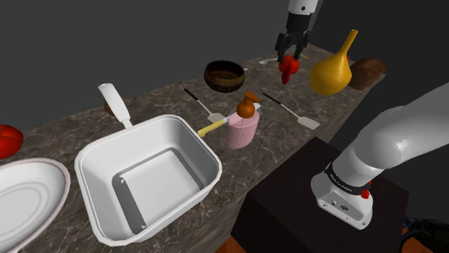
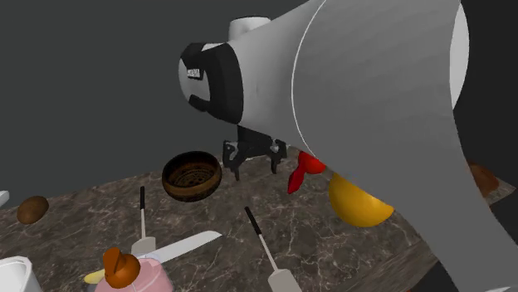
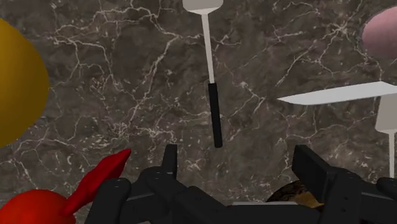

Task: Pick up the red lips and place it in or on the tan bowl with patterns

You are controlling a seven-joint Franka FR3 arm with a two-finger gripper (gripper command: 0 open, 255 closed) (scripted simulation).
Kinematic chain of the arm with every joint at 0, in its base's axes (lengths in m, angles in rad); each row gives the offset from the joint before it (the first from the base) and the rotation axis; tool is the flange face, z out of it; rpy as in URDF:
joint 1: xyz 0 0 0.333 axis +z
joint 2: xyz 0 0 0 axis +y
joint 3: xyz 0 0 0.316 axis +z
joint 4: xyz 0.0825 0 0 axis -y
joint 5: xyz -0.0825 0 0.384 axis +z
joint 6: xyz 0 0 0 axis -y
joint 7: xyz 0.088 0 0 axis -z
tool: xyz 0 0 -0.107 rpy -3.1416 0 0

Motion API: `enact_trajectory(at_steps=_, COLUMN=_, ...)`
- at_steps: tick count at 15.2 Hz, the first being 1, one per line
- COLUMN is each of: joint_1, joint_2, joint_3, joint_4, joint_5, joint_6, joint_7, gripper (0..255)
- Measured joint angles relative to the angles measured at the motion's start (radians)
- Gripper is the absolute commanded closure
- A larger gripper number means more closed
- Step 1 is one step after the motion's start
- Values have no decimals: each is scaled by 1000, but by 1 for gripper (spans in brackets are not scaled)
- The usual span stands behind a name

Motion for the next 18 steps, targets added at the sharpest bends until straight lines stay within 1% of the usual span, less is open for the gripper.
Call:
enact_trajectory(at_steps=7, joint_1=-69, joint_2=206, joint_3=-84, joint_4=111, joint_5=36, joint_6=74, joint_7=45, gripper=0)
enact_trajectory(at_steps=14, joint_1=-140, joint_2=418, joint_3=-160, joint_4=243, joint_5=109, joint_6=126, joint_7=78, gripper=0)
enact_trajectory(at_steps=15, joint_1=-151, joint_2=437, joint_3=-170, joint_4=262, joint_5=118, joint_6=122, joint_7=80, gripper=0)
enact_trajectory(at_steps=18, joint_1=-162, joint_2=472, joint_3=-178, joint_4=261, joint_5=133, joint_6=154, joint_7=79, gripper=0)
